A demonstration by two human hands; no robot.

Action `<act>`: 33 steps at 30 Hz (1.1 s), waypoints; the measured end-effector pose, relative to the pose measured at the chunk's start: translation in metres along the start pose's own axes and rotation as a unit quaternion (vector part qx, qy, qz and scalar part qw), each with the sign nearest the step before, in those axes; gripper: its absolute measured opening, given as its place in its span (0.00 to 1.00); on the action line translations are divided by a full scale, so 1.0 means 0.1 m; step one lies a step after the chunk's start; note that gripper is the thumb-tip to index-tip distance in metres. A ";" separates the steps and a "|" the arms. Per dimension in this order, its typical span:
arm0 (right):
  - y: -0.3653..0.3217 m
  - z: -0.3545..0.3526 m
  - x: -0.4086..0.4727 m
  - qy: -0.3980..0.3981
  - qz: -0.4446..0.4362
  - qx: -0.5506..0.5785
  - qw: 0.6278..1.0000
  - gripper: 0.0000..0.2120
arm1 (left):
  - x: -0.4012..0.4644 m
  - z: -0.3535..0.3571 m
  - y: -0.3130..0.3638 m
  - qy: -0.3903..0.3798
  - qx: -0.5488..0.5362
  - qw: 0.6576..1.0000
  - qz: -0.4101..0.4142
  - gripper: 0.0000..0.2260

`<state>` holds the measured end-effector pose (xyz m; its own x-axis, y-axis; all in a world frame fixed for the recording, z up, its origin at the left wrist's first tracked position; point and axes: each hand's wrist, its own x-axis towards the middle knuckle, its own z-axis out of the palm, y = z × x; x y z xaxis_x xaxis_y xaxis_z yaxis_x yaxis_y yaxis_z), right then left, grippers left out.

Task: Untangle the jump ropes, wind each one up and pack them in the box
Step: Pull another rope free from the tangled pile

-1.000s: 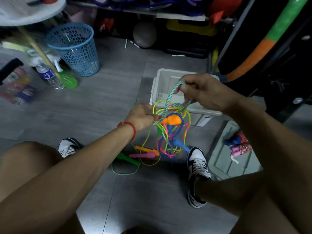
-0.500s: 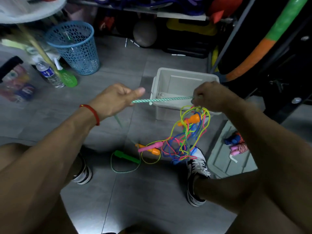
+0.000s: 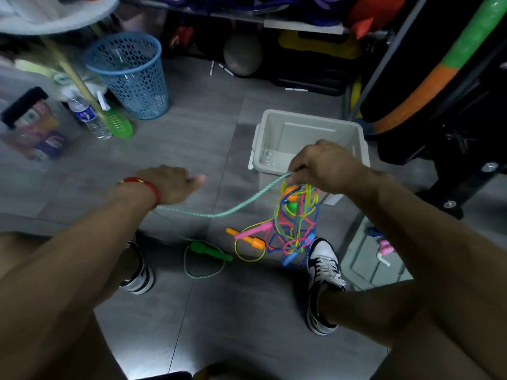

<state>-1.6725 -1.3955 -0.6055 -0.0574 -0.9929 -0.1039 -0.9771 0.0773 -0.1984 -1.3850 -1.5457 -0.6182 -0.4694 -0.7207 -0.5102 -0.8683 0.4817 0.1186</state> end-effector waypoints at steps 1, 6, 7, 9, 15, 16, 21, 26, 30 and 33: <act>-0.11 -0.01 0.00 -0.004 -0.022 0.013 1.000 0.11 | -0.03 0.07 0.13 0.008 -0.079 0.995 0.066 0.29; -0.52 0.02 0.02 -0.011 -0.091 0.041 0.995 0.10 | -0.21 0.33 0.81 -0.027 -0.349 0.902 0.254 0.06; -0.52 0.05 0.03 -0.009 -0.103 0.058 0.993 0.08 | -0.20 0.32 0.83 0.003 -0.320 0.910 0.264 0.07; -0.46 0.11 0.04 -0.036 -0.116 0.124 0.985 0.08 | -0.19 0.28 0.80 0.072 -0.253 0.929 0.260 0.11; 0.00 0.33 -0.04 -0.063 -0.101 0.169 0.978 0.12 | -0.11 0.02 0.59 0.177 -0.366 0.889 0.210 0.11; 0.12 0.34 -0.06 -0.058 -0.076 0.178 0.979 0.13 | -0.08 -0.02 0.51 0.174 -0.391 0.880 0.207 0.10; 0.35 0.24 -0.06 -0.030 0.027 0.286 0.957 0.16 | -0.08 -0.04 0.34 0.168 -0.426 0.864 0.207 0.11; 0.49 0.23 -0.01 -0.007 0.088 0.242 0.966 0.17 | -0.02 -0.07 0.35 0.215 -0.438 0.854 0.179 0.10; 0.38 0.15 -0.01 0.004 0.108 0.259 0.960 0.15 | -0.01 -0.08 0.31 0.260 -0.435 0.853 0.123 0.08; 0.25 0.07 -0.02 -0.024 0.110 0.377 0.919 0.11 | 0.07 -0.14 0.12 0.203 -0.209 0.956 0.025 0.05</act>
<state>-1.6959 -1.3912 -0.6168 -0.2089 -0.9422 -0.2621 -0.5216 0.3340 -0.7851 -1.4008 -1.5516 -0.6087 -0.4611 -0.8775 -0.1322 -0.7918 0.3396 0.5077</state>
